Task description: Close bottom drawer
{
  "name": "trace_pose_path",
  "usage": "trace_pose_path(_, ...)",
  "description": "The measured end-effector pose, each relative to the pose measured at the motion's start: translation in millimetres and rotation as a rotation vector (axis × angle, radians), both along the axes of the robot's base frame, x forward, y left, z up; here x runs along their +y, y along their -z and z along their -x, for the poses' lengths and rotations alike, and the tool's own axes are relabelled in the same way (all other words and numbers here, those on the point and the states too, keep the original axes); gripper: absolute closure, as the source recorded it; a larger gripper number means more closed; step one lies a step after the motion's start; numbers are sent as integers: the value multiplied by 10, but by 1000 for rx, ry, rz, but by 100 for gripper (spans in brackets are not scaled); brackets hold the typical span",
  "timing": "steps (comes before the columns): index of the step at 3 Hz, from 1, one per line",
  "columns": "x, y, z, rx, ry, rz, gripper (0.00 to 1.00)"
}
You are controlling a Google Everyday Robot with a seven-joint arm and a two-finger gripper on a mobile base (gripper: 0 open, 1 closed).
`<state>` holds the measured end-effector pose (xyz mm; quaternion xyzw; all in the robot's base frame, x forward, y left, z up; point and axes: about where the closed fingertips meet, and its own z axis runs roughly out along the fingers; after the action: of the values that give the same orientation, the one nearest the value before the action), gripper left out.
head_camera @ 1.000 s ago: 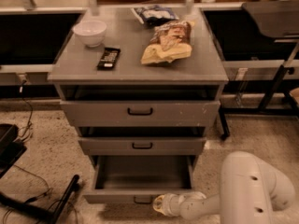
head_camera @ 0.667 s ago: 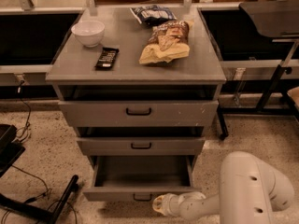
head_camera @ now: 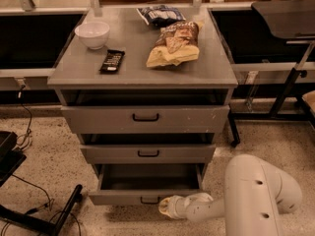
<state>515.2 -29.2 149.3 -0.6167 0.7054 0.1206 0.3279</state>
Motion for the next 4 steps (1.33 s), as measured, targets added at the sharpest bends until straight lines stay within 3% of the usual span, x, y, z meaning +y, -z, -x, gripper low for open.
trace_pose_path(1, 43, -71, -333, -38, -9, 10, 100)
trace_pose_path(2, 44, -78, -369, -45, -10, 12, 100)
trace_pose_path(3, 21, -131, -681, -78, -11, 19, 100)
trace_pose_path(4, 19, -126, -666, -79, -11, 19, 100)
